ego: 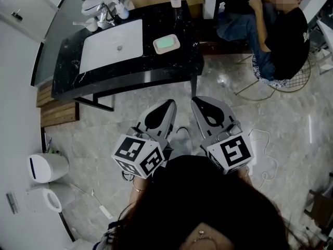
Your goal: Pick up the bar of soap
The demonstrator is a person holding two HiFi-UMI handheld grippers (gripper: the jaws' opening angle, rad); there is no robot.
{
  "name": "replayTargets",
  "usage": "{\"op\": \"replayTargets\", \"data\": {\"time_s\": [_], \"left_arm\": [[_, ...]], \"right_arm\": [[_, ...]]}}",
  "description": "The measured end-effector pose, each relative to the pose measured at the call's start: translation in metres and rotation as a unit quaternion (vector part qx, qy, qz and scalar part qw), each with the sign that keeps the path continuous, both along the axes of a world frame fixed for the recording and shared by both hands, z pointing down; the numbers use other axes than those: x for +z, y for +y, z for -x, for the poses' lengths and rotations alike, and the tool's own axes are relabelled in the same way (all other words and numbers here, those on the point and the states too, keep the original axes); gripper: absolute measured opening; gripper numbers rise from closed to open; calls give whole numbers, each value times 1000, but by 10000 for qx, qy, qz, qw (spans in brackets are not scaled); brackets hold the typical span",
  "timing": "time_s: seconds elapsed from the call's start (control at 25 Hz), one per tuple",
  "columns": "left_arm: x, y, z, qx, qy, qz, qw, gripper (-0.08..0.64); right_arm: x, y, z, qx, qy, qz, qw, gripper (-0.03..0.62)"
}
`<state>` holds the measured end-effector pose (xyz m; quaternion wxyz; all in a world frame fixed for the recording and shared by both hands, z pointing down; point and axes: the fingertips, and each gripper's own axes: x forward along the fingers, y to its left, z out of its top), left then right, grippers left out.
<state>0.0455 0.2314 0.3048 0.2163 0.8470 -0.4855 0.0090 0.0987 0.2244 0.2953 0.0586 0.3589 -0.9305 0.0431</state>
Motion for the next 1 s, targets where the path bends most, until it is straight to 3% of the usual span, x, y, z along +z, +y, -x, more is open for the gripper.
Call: {"op": "replayTargets", "data": {"time_s": [0.4, 0.8, 1.0], "left_arm": [[7, -78, 53, 103, 136, 82, 9998, 8], [31, -131, 72, 63, 142, 298, 9994, 8], [27, -166, 80, -65, 135, 263, 9995, 8]], "right_arm": [[2, -76, 53, 72, 224, 18, 9997, 8], [24, -134, 61, 75, 392, 214, 9990, 8], [26, -170, 70, -155, 448, 200, 9987, 8]]}}
